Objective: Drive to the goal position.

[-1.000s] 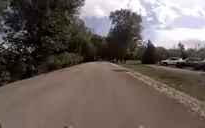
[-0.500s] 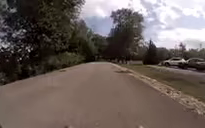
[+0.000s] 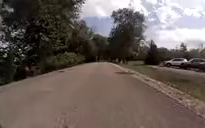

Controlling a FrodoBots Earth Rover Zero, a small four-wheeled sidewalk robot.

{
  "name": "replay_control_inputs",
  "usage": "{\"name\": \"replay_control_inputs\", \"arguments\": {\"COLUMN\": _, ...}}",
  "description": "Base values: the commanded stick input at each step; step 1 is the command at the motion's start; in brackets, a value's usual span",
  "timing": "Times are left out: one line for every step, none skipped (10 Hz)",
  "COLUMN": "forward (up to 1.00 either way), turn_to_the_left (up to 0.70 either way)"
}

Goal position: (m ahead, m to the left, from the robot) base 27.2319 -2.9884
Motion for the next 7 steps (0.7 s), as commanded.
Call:
{"name": "replay_control_inputs", "arguments": {"forward": 0.70, "turn_to_the_left": 0.00}}
{"name": "replay_control_inputs", "arguments": {"forward": 0.70, "turn_to_the_left": 0.00}}
{"name": "replay_control_inputs", "arguments": {"forward": 0.70, "turn_to_the_left": 0.00}}
{"name": "replay_control_inputs", "arguments": {"forward": 0.70, "turn_to_the_left": 0.00}}
{"name": "replay_control_inputs", "arguments": {"forward": 0.70, "turn_to_the_left": 0.00}}
{"name": "replay_control_inputs", "arguments": {"forward": 0.70, "turn_to_the_left": 0.00}}
{"name": "replay_control_inputs", "arguments": {"forward": 0.70, "turn_to_the_left": 0.00}}
